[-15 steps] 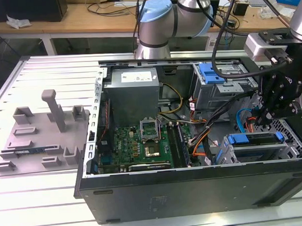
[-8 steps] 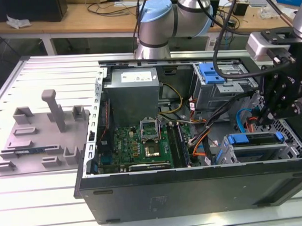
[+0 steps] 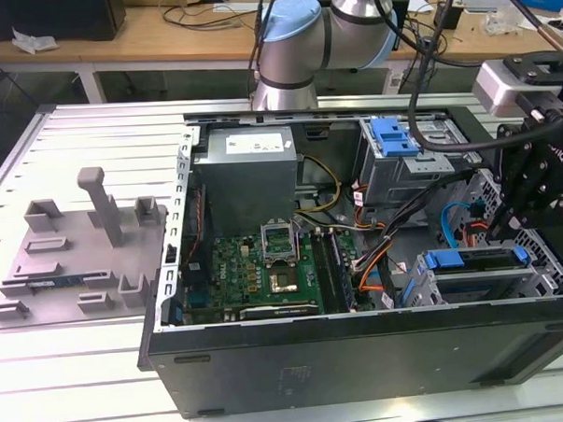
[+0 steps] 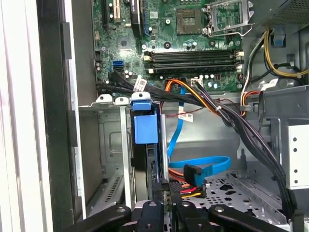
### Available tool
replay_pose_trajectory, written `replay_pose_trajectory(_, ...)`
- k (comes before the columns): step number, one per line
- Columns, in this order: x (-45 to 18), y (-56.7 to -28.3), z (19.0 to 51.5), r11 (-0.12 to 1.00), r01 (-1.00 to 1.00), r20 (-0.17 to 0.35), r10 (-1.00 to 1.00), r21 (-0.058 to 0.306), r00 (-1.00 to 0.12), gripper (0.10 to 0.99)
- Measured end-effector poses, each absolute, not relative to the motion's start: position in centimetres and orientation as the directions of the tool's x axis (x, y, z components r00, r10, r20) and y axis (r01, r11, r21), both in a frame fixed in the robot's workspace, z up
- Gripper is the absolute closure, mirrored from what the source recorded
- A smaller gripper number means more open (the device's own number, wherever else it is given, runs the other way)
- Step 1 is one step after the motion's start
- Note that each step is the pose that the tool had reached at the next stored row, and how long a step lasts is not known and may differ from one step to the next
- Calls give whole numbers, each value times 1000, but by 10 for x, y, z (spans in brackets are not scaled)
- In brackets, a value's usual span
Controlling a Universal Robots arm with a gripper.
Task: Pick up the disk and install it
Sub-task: 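Insert the first disk wire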
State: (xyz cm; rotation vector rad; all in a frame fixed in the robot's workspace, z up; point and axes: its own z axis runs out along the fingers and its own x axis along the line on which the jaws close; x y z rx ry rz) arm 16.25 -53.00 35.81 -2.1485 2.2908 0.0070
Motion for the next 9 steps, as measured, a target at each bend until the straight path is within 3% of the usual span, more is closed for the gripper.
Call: replay_pose_trajectory(9,165,-530,358,64,-998,3,-998,11,-64,922)
